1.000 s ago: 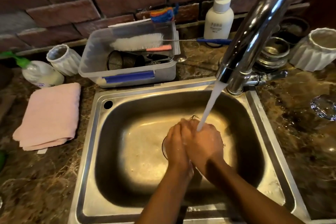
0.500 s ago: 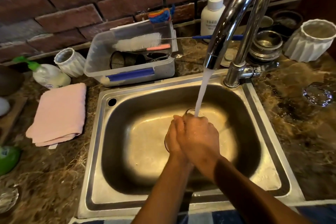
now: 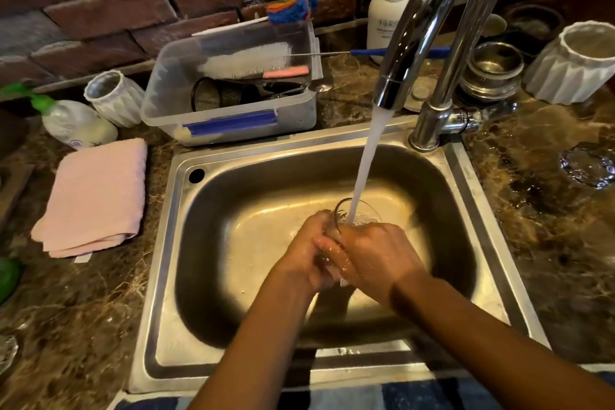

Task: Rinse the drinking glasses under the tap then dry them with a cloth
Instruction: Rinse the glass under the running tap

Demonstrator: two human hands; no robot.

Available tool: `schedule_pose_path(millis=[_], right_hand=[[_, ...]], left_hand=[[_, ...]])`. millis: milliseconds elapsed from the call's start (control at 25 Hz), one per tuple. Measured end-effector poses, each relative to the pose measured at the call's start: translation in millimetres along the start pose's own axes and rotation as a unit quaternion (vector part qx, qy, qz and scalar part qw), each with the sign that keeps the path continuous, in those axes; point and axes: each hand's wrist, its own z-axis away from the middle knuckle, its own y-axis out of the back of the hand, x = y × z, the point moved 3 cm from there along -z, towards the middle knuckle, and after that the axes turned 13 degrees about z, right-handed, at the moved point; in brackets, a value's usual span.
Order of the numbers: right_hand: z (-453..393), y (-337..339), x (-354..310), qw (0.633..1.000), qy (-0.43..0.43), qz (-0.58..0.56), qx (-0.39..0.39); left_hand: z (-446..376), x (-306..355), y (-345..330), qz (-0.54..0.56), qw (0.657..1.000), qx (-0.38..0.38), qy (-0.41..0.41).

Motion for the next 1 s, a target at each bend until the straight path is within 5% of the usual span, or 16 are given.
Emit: schedule_pose_path(millis=[160,360,520,680,720,800,880,1000], right_hand=[[-8.1,-1.2,-6.1,0.984,-0.073,-0.083,0.14],[-11.2,-8.9,9.4,0.998,-0.022,-0.029,-0.048],[-17.3,-11.0,0.5,0.981,-0.111,-0.097,0.123],[-15.7,-9.4,6.1,0.998,-0.016,-0.054,0.003],[-17.4,-7.5,8.4,0.999,-0.002,-0.039,0.001],[-24.8,-6.8,7.9,0.995,-0.044,-0.054,0.074],[-29.8,-9.5,3.0,0.975,-0.108,-0.152,0.122],[-25.9,-14.0,9.5,0.992,0.066,0.057,0.094]], left_hand=[[-3.3,-26.8,-10.5,0.099,0.984,-0.03,-0.146],[-8.1,-2.7,5.5,-0.024,0.998,-0.045,0.025],[-12.1,-17.3,1.9,-0.026,0.976,-0.012,-0.216],[-14.3,7.8,5.3,-0.071,0.997,-0.037,-0.011],[-13.0,5.0,5.2,-0.077,0.996,-0.035,-0.01],[-11.5,-9.4,-3.9,-0.024,0.991,-0.025,-0.131],[-11.2,-16.6,-6.9,0.021,0.977,0.006,-0.211],[-12.0,3.9,0.1,-0.025,0.998,-0.034,-0.04]])
